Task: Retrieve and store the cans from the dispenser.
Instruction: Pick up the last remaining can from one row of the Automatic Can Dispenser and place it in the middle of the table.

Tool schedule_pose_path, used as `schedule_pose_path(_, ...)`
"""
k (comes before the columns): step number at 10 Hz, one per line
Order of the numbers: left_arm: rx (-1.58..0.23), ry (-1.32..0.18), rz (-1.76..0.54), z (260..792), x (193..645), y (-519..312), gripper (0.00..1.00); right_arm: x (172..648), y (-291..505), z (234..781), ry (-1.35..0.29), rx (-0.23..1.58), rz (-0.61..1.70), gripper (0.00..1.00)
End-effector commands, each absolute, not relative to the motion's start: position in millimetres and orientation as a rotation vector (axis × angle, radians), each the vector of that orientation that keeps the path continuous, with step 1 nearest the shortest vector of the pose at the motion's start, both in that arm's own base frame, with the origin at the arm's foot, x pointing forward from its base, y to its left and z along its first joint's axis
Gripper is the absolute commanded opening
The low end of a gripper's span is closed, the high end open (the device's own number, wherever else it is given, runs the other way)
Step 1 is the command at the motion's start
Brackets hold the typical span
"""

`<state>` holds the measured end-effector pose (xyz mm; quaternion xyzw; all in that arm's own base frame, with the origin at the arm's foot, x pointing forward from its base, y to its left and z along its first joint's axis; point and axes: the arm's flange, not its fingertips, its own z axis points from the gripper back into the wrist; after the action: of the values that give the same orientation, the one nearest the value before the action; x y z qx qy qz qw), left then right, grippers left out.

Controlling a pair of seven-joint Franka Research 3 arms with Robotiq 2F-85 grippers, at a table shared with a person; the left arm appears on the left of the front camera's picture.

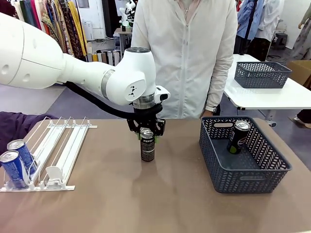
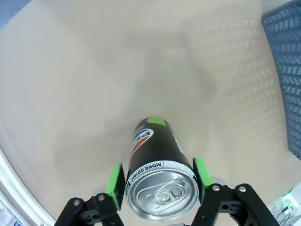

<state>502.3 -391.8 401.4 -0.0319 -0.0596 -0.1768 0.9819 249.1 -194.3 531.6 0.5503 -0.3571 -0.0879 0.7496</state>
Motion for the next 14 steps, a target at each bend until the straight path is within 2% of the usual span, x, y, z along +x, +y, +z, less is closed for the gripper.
schedule_pose_path(1, -0.069, -0.193, -0.334, 422, 488, -372, 1.0, 252, -194, 535, -0.813, 1.217, -0.182, 1.0)
schedule_pose_path(4, -0.109, -0.366, -0.234, 520, 441, -318, 1.0, 252, -194, 535, -0.813, 1.217, -0.182, 1.0)
schedule_pose_path(5, -0.156, -0.348, -0.221, 548, 421, -292, 1.0, 252, -194, 535, -0.813, 1.217, -0.182, 1.0)
schedule_pose_path(7, -0.37, -0.304, -0.115, 574, 402, -212, 1.0, 252, -194, 535, -0.813, 1.217, -0.182, 1.0)
schedule_pose_path(8, -0.557, -0.3, -0.178, 579, 386, -167, 1.0, 252, -194, 535, -0.813, 1.217, -0.182, 1.0)
schedule_pose_path(10, -0.895, -0.414, -0.195, 572, 336, -59, 1.0, 252, -194, 535, -0.813, 1.217, -0.182, 1.0)
schedule_pose_path(12, -1.08, -0.489, -0.072, 537, 297, 25, 1.0, 252, -194, 535, -0.813, 1.217, -0.182, 1.0)
schedule_pose_path(14, -1.261, -0.482, -0.012, 489, 282, 81, 1.0, 252, -194, 535, -0.813, 1.217, -0.182, 1.0)
